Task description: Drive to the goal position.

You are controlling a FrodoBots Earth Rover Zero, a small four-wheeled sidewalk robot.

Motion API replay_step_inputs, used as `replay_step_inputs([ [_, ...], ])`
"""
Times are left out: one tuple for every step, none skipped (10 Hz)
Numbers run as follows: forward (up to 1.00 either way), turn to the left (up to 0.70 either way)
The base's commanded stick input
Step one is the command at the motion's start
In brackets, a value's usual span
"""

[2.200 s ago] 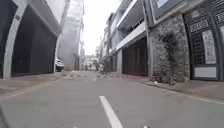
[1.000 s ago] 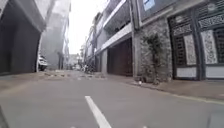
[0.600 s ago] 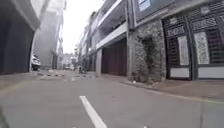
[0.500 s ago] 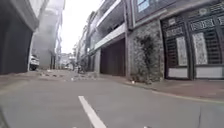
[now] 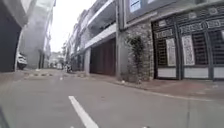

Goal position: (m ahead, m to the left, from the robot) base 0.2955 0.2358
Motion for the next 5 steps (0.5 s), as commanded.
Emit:
replay_step_inputs([
  [0.0,-1.0],
  [0.0,-1.0],
  [0.0,-1.0],
  [0.0,-1.0],
  [0.0,-1.0],
])
